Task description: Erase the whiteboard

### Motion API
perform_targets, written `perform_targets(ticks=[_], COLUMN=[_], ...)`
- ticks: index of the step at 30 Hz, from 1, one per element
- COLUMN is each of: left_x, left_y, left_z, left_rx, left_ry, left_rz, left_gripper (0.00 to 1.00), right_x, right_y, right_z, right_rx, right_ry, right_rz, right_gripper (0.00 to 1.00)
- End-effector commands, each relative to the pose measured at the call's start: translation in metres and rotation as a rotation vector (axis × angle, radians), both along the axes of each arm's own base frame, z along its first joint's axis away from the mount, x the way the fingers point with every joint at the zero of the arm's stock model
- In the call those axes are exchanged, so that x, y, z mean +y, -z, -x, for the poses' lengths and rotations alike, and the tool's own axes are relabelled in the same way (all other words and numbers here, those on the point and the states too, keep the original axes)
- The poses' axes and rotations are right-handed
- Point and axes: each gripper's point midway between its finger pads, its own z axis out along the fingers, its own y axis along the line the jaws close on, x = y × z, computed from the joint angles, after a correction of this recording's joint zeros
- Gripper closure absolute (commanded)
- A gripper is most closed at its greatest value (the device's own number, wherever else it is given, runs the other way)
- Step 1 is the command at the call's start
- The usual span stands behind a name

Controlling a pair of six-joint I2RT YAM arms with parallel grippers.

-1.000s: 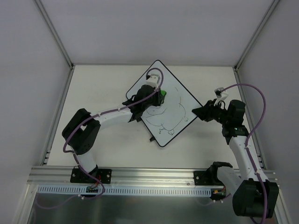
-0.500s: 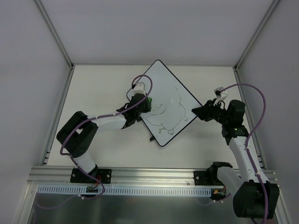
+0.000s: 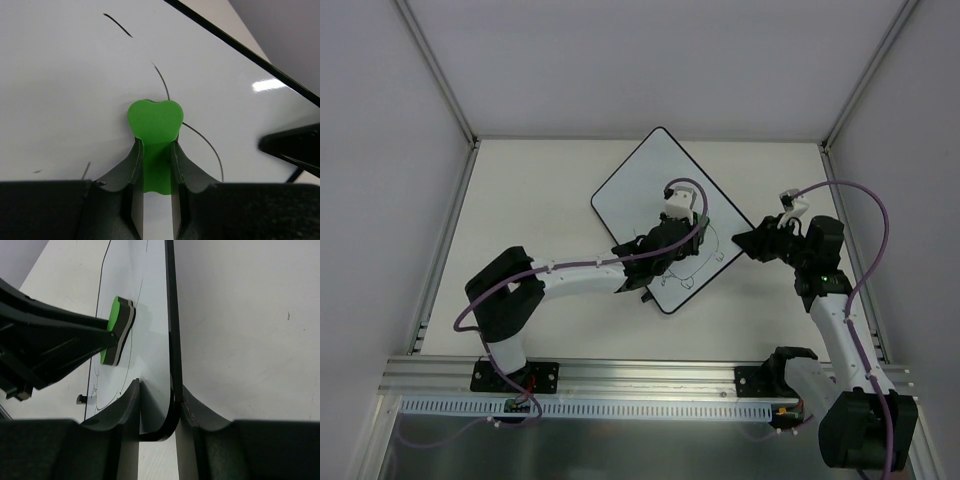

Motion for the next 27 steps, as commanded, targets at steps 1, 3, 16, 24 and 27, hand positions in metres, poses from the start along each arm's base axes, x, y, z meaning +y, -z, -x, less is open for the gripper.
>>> perform_targets(ticks=[1,3,16,24,27], left_x=[-0.001,0.018,0.163,0.181,0.177], left_y=[0.117,0.124,0.167,0.176,0.175], left_z=[0.082,0.08,0.027,-0.005,-0.008], left_rx=[0.33,0.339,0.497,0.498,0.499], left_ry=[0.167,0.104,-0.365,-0.461,-0.446], left_rz=[-0.156,-0.174,-0.119,-0.098,-0.09], left_gripper=[1.0,1.0,1.0,1.0,1.0], right_x=[0.016,0.017,0.021,0.021,0.021], right_y=[0.012,0.012,0.011,0.017,0.016], right_z=[0.011,0.011,0.014,0.017,0.017], right_rx=[-0.121,-0.122,-0.134,-0.106,-0.108], right_ry=[-0.167,-0.168,-0.179,-0.182,-0.182], right_rz=[0.152,0.151,0.166,0.175,0.176], right_gripper=[1.0,1.0,1.0,1.0,1.0])
